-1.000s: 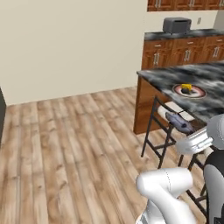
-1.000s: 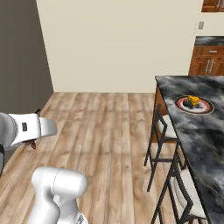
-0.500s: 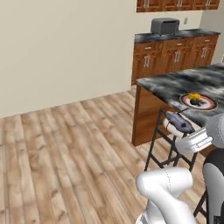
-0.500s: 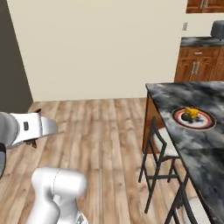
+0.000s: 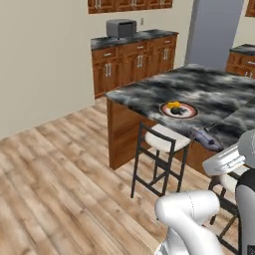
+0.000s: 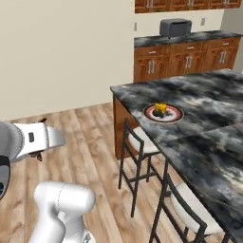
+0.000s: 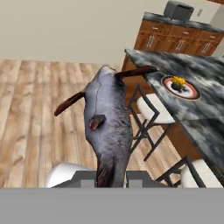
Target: Take the cheese, fish, and squash from the fridge and place them on the plate on the dining counter to create an appetizer plate.
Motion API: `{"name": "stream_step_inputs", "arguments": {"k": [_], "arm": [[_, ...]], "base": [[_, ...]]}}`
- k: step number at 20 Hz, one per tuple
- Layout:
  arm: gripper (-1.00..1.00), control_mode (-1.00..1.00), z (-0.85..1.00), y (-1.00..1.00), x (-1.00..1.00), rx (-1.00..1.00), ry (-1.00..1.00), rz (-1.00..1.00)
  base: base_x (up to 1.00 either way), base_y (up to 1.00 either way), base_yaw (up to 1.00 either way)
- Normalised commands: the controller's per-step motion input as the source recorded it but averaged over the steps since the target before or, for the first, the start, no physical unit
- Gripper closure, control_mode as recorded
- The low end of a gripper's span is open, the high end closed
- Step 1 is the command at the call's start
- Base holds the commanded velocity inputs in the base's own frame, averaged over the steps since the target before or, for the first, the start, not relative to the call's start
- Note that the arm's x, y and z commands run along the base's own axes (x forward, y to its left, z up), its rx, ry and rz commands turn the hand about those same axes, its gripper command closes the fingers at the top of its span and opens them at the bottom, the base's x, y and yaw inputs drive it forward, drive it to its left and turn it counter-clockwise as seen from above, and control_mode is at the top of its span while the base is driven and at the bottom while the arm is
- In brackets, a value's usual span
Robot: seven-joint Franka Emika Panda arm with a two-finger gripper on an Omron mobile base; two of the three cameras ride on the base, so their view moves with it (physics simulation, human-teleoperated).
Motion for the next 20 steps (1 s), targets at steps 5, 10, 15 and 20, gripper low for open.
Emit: {"name": "stream_step_inputs", "arguments": {"k": [5, 10, 15, 20], "arm": [[1.00, 1.00, 0.00, 0.00, 0.00, 0.00, 0.00, 0.00], [1.00, 1.00, 0.00, 0.00, 0.00, 0.00, 0.00, 0.00], [1.00, 1.00, 0.00, 0.00, 0.00, 0.00, 0.00, 0.00], [1.00, 1.00, 0.00, 0.00, 0.00, 0.00, 0.00, 0.00]], "base": [[0.23, 0.26, -0.64], [0.30, 0.70, -0.65], [0.26, 0.99, -0.59], [0.12, 1.00, -0.53]]}}
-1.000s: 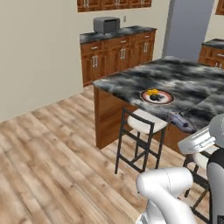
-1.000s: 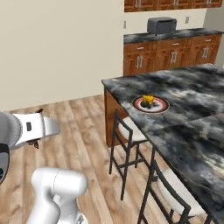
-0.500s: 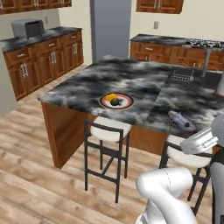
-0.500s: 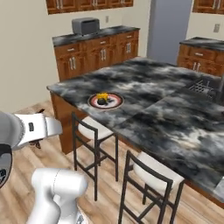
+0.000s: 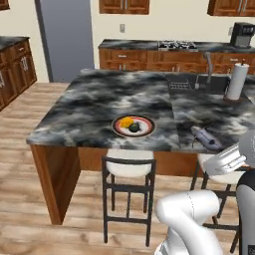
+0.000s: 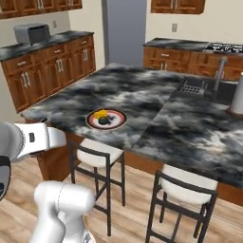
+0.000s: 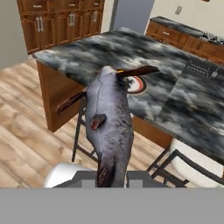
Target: Take the cheese, fish, and squash from the fridge and place them on the plate on the dining counter to create an appetizer plate.
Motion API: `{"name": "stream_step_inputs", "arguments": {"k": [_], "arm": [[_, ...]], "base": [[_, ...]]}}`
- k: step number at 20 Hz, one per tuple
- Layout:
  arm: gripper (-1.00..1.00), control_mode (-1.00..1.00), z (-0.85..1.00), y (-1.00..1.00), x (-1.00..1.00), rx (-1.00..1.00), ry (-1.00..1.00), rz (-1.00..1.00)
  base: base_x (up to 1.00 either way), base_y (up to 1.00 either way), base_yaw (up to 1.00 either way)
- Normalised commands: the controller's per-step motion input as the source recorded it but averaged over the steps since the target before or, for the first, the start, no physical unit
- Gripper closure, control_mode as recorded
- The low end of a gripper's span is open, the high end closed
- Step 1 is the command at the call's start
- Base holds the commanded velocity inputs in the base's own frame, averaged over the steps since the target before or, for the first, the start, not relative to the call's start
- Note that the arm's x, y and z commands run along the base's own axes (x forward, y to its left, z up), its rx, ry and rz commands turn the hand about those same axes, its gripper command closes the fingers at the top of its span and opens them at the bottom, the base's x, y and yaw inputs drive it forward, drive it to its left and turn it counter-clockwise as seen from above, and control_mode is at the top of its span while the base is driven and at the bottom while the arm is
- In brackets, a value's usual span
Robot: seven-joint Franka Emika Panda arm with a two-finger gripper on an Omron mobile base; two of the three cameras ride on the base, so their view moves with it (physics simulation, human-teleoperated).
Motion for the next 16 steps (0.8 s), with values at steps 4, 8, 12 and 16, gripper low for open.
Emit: {"name": "stream_step_inputs", "arguments": {"k": [4, 8, 12, 16], "arm": [[1.00, 1.00, 0.00, 0.00, 0.00, 0.00, 0.00, 0.00], [1.00, 1.00, 0.00, 0.00, 0.00, 0.00, 0.00, 0.00], [1.00, 1.00, 0.00, 0.00, 0.00, 0.00, 0.00, 0.00], [1.00, 1.00, 0.00, 0.00, 0.00, 0.00, 0.00, 0.00]], "base": [[0.24, 0.99, -0.51], [0.34, 0.92, -0.51], [0.84, 0.35, -0.44], [1.00, -0.01, -0.33]]}}
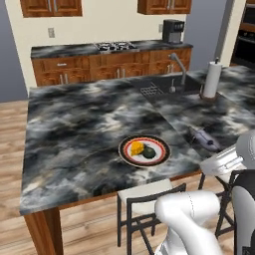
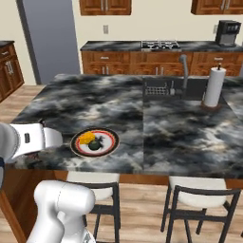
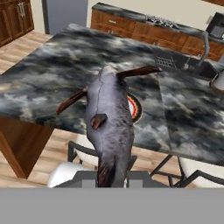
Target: Take the cheese, fish, and squash from the fridge and place them on the plate on the dining counter to create an appetizer plate.
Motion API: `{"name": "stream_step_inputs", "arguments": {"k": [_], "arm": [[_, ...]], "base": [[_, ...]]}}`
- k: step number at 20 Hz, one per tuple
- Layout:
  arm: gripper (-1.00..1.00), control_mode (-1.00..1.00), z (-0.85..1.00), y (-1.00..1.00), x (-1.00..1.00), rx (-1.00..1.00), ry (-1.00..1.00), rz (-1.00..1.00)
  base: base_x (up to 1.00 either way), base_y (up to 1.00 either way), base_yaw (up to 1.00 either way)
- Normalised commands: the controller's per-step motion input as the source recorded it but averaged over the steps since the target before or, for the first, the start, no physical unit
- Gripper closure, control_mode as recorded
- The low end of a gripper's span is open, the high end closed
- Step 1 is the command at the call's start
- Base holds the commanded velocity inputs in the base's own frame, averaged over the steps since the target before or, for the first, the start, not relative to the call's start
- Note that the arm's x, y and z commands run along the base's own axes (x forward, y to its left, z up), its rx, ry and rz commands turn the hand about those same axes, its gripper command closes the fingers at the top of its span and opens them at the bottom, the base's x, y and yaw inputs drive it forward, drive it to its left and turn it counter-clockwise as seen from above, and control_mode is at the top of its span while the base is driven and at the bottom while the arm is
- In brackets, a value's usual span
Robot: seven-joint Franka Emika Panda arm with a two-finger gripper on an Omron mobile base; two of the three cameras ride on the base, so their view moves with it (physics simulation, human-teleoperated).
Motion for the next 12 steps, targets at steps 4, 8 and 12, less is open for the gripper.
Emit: {"name": "stream_step_inputs", "arguments": {"k": [4, 8, 12], "arm": [[1.00, 1.00, 0.00, 0.00, 0.00, 0.00, 0.00, 0.00], [1.00, 1.00, 0.00, 0.00, 0.00, 0.00, 0.00, 0.00], [1.00, 1.00, 0.00, 0.00, 0.00, 0.00, 0.00, 0.00]], "base": [[1.00, -0.09, -0.21], [0.77, 0.00, -0.11], [0.42, 0.00, -0.08]]}}
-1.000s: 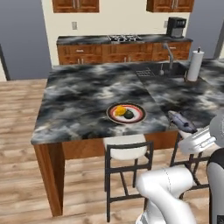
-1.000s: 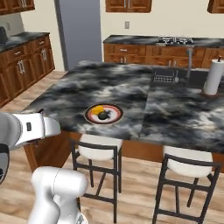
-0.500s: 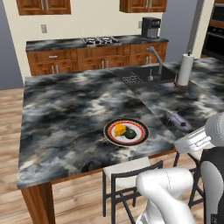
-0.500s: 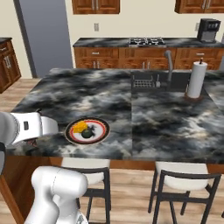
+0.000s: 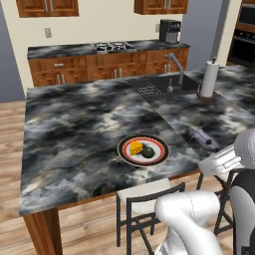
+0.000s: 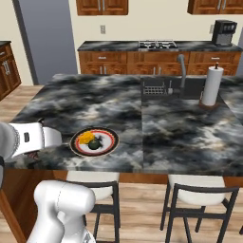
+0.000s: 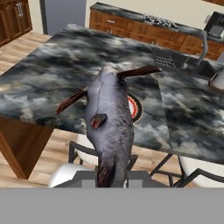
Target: Take the cheese, fish, and squash from the fridge and place them on the plate on the dining counter to create an appetizer plate.
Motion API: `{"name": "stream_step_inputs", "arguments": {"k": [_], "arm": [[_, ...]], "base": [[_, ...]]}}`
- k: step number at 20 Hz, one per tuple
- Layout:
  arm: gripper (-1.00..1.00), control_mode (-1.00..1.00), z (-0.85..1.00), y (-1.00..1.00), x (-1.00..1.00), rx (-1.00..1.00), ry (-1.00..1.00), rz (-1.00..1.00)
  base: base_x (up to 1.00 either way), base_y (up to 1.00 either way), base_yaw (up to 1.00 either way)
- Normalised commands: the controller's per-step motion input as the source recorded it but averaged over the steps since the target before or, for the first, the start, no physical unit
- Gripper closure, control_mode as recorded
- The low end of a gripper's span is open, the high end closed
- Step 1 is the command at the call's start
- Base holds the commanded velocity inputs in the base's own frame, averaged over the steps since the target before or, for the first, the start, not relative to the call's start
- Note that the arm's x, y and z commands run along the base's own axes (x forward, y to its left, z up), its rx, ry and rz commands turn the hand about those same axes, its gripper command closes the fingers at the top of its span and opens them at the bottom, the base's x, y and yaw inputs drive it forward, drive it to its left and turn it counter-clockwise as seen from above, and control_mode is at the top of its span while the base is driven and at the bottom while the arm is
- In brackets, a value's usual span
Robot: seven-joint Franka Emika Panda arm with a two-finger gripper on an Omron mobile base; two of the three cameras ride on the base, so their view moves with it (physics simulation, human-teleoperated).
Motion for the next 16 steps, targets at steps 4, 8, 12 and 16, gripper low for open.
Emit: {"name": "stream_step_inputs", "arguments": {"k": [4, 8, 12, 16], "arm": [[1.00, -1.00, 0.00, 0.00, 0.55, 0.00, 0.01, -0.12], [1.00, -1.00, -0.08, -0.01, 0.94, 0.00, 0.02, -0.18], [1.00, -1.00, -0.01, -0.19, 0.62, 0.01, 0.02, -0.09], [1.00, -1.00, -0.08, -0.23, 0.32, 0.05, 0.03, 0.00]], "base": [[0.14, 0.00, -0.03], [0.00, 0.00, 0.00], [0.00, 0.00, 0.00], [0.00, 0.00, 0.00]]}}
